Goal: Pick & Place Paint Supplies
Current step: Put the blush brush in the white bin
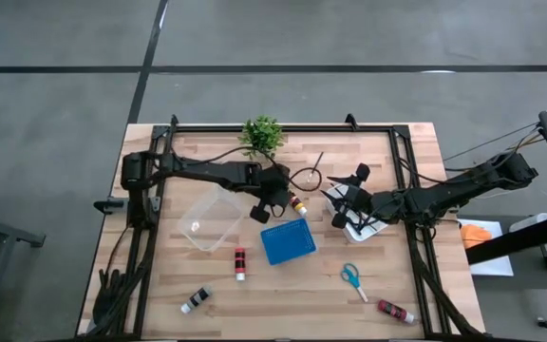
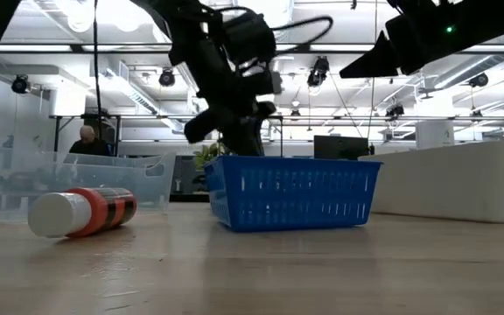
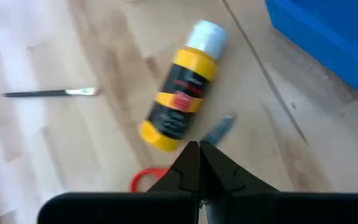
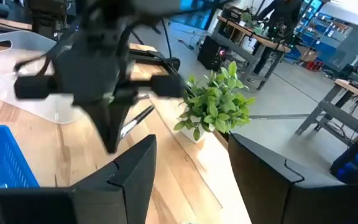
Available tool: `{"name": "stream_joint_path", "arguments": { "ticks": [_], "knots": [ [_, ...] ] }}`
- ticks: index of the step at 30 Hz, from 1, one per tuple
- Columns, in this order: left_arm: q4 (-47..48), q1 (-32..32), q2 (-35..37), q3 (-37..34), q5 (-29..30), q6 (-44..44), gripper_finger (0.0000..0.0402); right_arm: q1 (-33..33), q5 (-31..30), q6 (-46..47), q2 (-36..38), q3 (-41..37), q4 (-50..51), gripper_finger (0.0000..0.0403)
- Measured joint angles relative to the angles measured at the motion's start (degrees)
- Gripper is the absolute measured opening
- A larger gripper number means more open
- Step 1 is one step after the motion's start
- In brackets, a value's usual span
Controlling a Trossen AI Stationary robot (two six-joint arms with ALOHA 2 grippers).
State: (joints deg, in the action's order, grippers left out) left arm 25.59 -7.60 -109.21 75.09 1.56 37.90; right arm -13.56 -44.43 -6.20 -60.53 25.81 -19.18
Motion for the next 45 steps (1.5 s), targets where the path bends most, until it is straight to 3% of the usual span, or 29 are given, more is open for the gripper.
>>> {"name": "stream_joint_path", "arguments": {
  "ticks": [5,8,10,12,15,26,33,41,45],
  "knots": [
    [0.53,0.49,3.06,-0.11,-2.07,-1.04,0.0003,0.0,5.28,2.92,0.0,-0.57,1.41,0.0199],
    [0.42,1.2,5.07,-0.11,-10.7,-1.66,0.0003,-0.03,9.7,6.43,0.02,-1.21,2.94,0.0199],
    [-1.18,1.93,5.8,-0.11,-18.17,-2.25,0.0002,-0.02,9.85,8.81,-0.3,-2.28,3.01,0.0199],
    [-2.38,3.21,5.93,-0.11,-21.41,-3.14,0.0002,0.02,9.84,10.48,-0.48,-3.21,3.29,0.0199],
    [-2.85,5.18,5.93,-0.11,-18.6,-3.43,0.0002,-0.03,11.4,12.05,-0.55,-3.71,3.12,0.0199],
    [-1.62,6.57,5.93,-0.3,-12.05,-5.32,0.0002,-2.17,31.14,23.99,-4.88,-4.08,5.72,0.0199],
    [-0.82,8.27,5.93,-0.42,-8.12,-5.1,0.0002,-7.8,28.51,28.58,-15.56,0.78,6.27,0.0199],
    [1.72,11.63,5.97,-0.42,-7.06,-5.19,0.0002,-8.81,19.07,31.99,-23.84,11.02,20.5,0.0199],
    [1.96,13.41,5.97,-0.42,-6.91,-5.32,0.0002,-8.81,18.91,32.2,-25.66,13.88,23.46,0.0199]
  ]
}}
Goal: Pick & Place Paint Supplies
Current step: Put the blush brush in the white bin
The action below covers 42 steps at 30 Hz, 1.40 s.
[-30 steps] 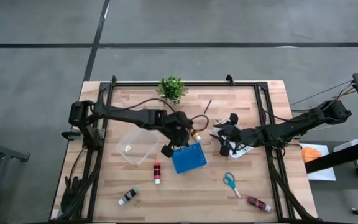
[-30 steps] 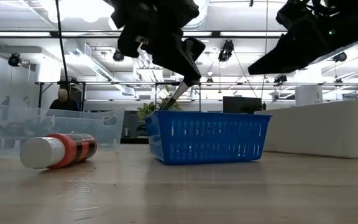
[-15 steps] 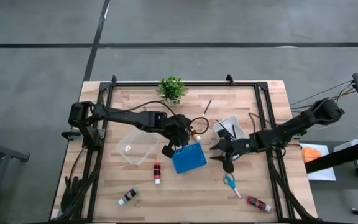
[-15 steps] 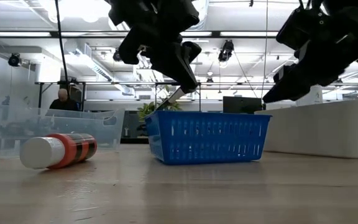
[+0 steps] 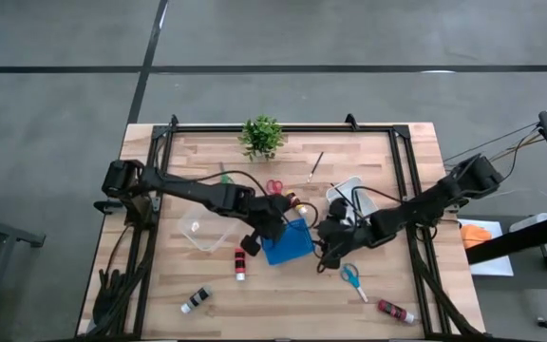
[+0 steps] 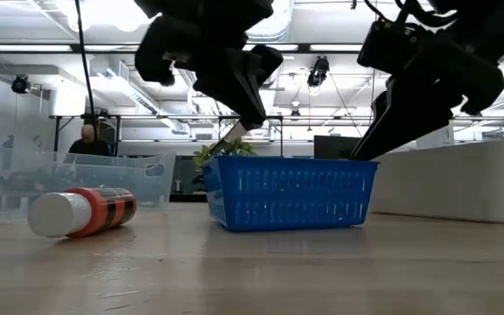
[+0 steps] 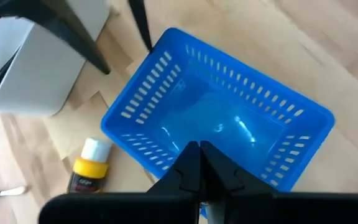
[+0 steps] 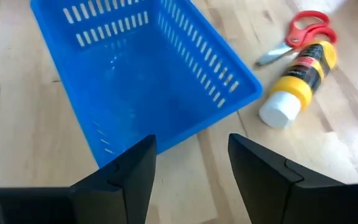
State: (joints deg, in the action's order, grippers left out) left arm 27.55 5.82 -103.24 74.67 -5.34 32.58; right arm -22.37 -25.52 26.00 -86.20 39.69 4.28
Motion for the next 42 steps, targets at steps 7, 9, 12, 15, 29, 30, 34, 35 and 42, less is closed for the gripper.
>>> {"name": "stream_joint_path", "arguments": {
  "ticks": [7,9,12,15,29,30,34,35,42],
  "knots": [
    [0.43,1.52,0.01,0.0,2.41,-0.59,0.0002,-1.31,5.02,-0.01,-1.05,1.9,0.46,0.0199],
    [0.66,1.54,0.02,0.0,2.42,-0.97,0.0002,-2.23,6.28,0.0,-1.03,2.41,0.36,0.0199],
    [0.73,1.6,0.02,0.0,2.43,-1.1,0.0002,-3.87,6.45,0.17,-0.87,3.22,0.44,0.0199],
    [0.72,1.6,0.02,0.0,2.43,-1.09,0.0002,-4.95,5.11,-0.52,-0.85,4.08,0.38,0.0199],
    [0.83,2.52,0.02,0.0,3.05,-1.55,0.0002,-1.4,-2.18,-8.29,-0.97,4.22,-0.24,0.0199],
    [0.85,2.59,0.02,0.0,3.06,-1.55,0.0002,-1.42,-1.97,-8.46,-1.07,4.21,-0.23,0.0199],
    [0.91,2.67,0.02,0.0,3.06,-1.55,0.0002,-1.38,-0.96,-8.66,-1.95,4.21,-0.47,0.0199],
    [0.92,2.65,0.02,0.0,3.06,-1.55,0.0002,-1.34,-0.65,-8.61,-2.27,4.21,-0.5,0.0199],
    [1.09,2.65,0.02,0.0,3.04,-1.55,0.0002,-1.27,2.08,-8.26,-5.31,4.46,-1.93,0.0199]
  ]
}}
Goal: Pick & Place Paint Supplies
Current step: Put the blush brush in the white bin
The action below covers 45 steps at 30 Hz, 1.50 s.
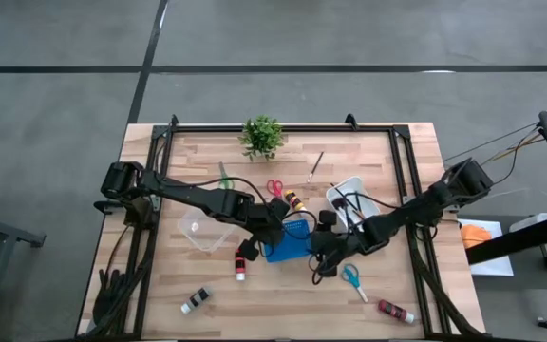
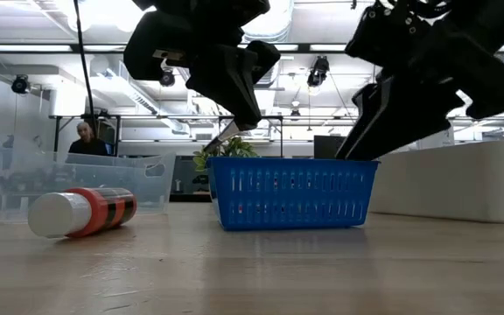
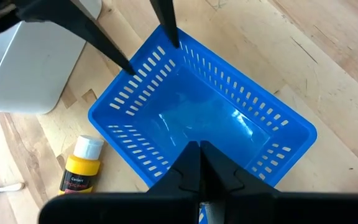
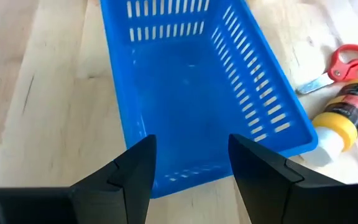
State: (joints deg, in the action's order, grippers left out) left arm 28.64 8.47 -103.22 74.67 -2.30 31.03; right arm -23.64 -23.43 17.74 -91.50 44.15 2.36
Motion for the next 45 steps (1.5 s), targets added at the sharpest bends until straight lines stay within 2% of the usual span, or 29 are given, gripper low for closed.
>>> {"name": "stream_joint_path", "arguments": {
  "ticks": [9,19,25,30,35,45],
  "knots": [
    [1.05,0.06,0.0,-0.02,0.0,0.0,0.0002,-0.27,5.88,3.13,0.15,0.72,0.52,0.0199],
    [1.18,0.09,0.0,-0.02,-0.01,0.0,0.0002,-1.63,5.99,1.77,0.15,3.16,0.41,0.0199],
    [1.09,0.33,0.0,-0.02,-0.01,0.03,0.0002,-1.7,-1.33,0.24,1.16,3.38,1.17,0.0199],
    [-2.49,0.5,0.0,-0.02,-0.02,1.75,0.0002,-1.68,-9.68,2.13,3.69,3.36,8.24,0.0199],
    [-8.74,0.3,0.0,-0.02,-0.03,3.58,0.0002,-1.99,-16.88,8.29,8.33,2.78,17.57,0.0199],
    [-20.88,-1.3,-0.02,-0.02,0.17,8.05,0.0002,-5.37,-30.29,23.5,19.27,-0.9,28.92,0.0199]
  ]
}}
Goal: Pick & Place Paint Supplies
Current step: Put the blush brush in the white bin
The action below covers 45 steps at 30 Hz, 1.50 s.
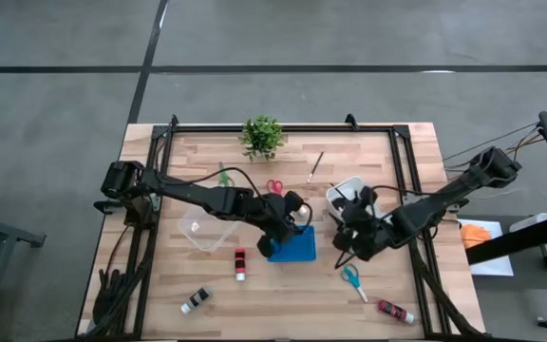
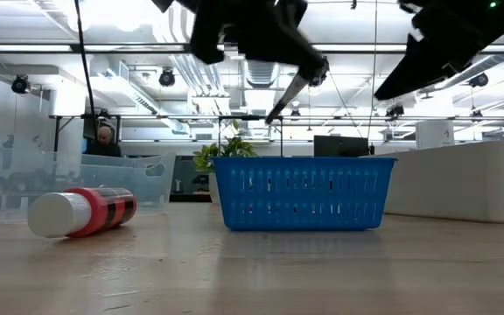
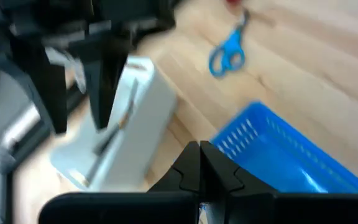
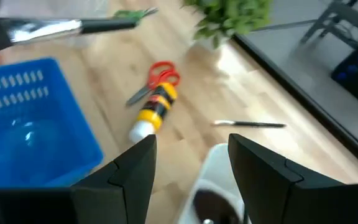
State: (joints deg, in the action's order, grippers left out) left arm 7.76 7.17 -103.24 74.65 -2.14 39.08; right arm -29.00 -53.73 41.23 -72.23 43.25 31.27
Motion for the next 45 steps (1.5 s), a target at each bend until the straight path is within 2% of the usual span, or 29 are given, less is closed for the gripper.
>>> {"name": "stream_joint_path", "arguments": {
  "ticks": [3,6,9,15,22,35,45],
  "knots": [
    [-5.33,-0.56,0.0,0.0,-0.46,1.16,0.0002,-0.86,-2.58,3.21,2.57,-0.74,2.82,0.0199],
    [-10.6,-1.43,-0.02,0.0,-3.55,1.91,0.0002,-1.5,-4.04,6.01,4.77,-1.58,5.16,0.0199],
    [-16.16,-2.2,-0.81,0.0,-9.81,2.88,0.0002,-1.53,-4.47,8.12,6.46,-2.55,6.46,0.0199],
    [-28.57,-4.48,-5.42,0.37,-26.37,1.98,0.0002,-1.52,-5.2,9.7,8.22,-3.53,7.71,0.0199],
    [-38.8,-7.35,-12.93,3.93,-36.64,-3.35,0.0002,-1.89,-7.04,9.81,8.49,-3.62,8.48,0.0199],
    [-39.56,-10.42,-26.95,17.65,-40.55,-5.25,0.0002,-2.83,-11.11,9.51,8.74,-3.71,10.28,0.0199],
    [-37.74,-12.0,-30.12,20.26,-37.89,-5.96,0.0002,-6.97,-18.24,10.84,14.29,-3.75,13.02,0.0199]
  ]
}}
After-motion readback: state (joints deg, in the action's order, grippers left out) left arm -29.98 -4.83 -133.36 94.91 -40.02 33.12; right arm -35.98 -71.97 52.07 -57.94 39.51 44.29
